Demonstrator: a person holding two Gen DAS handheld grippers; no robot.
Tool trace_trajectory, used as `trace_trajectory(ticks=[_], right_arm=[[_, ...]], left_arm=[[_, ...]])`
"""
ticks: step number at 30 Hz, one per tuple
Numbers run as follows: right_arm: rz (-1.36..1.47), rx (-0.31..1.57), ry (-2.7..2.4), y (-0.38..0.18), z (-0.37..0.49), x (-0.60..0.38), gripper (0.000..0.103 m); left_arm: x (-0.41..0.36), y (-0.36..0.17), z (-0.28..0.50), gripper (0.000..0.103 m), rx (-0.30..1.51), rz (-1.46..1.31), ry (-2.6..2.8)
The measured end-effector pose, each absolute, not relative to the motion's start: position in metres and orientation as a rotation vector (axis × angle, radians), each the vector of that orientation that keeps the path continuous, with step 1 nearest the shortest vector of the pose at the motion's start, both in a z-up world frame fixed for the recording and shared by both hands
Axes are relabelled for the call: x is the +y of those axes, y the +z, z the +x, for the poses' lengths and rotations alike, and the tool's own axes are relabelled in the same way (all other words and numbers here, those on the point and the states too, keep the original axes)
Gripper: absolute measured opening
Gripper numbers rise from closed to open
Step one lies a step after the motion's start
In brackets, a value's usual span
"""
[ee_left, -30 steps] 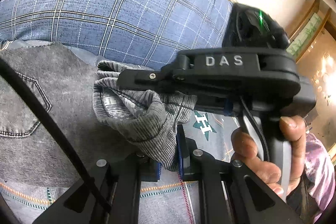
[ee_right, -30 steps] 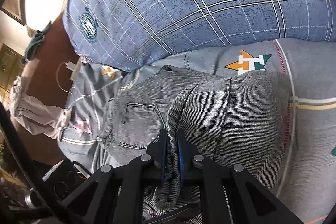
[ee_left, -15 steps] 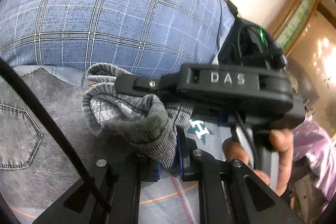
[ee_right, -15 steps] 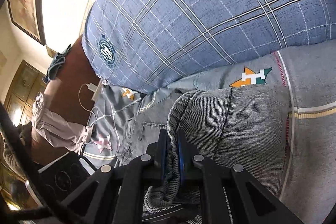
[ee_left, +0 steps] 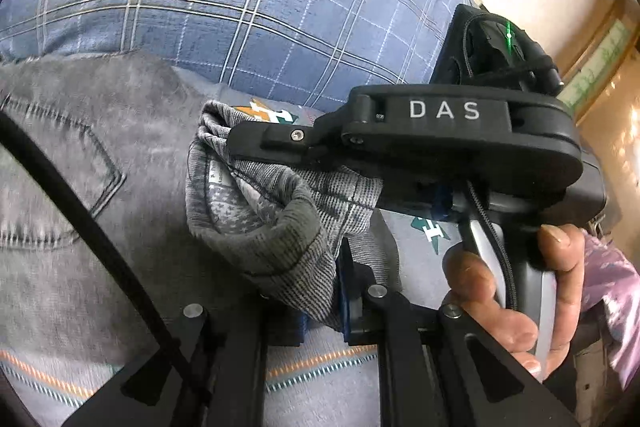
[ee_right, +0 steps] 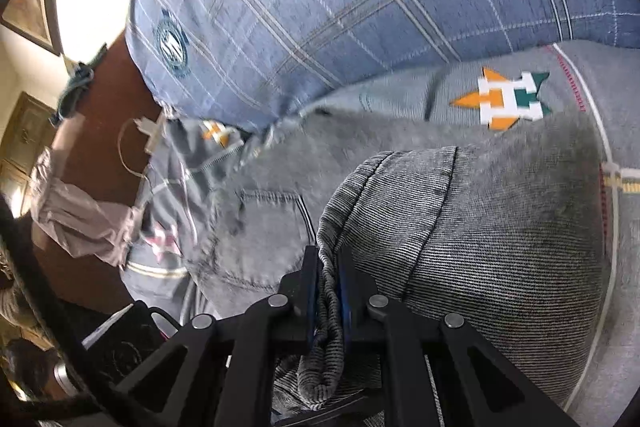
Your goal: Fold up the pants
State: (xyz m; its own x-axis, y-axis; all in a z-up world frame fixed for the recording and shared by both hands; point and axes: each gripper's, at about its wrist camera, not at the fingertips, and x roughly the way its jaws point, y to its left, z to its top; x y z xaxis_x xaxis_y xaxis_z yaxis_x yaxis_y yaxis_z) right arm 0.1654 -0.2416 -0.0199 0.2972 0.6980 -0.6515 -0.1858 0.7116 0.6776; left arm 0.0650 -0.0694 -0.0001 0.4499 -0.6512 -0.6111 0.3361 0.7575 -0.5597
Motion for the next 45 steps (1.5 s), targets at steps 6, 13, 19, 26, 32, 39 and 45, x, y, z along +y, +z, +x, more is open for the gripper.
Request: trace_trajectory(ticks=[6,13,19,26,32,39,45], right_arm=[[0.588,1.111,0.624,-0.021,0.168,-0.250,0.010],[0.497,1.144,0.572,-0.029,0.170,-0.245,0.013],[0.385,1.163,0.599,-0.026,0.162,-0.218,0.038],[0.342,0.995,0.620,0.019,0.125,-0.187,0.054],[0.261,0.933,0.642,0.043,0.099,-0.127,0.069],[0.285,0.957,0.646,0.033,0.089,-0.098,0.071],[0.321,0.983,0.671,0.028,0.092,-0.095,0.071]], left_arm=[[-0.080,0.016,0.070,0.012,0.893,-0.347,-0.650],[-0.068,-0.033,0.083,0.034,1.114,-0.403,-0.602],[0.003,0.010,0.045,0.070,1.011,-0.507,-0.660],[0.154,0.031,0.031,0.070,0.842,-0.781,-0.301],[0.237,-0.021,0.010,0.069,0.912,-1.095,-0.036],[0.228,-0.056,0.022,0.061,0.948,-1.232,-0.062],[0.230,-0.060,0.034,0.039,0.911,-1.189,0.032]])
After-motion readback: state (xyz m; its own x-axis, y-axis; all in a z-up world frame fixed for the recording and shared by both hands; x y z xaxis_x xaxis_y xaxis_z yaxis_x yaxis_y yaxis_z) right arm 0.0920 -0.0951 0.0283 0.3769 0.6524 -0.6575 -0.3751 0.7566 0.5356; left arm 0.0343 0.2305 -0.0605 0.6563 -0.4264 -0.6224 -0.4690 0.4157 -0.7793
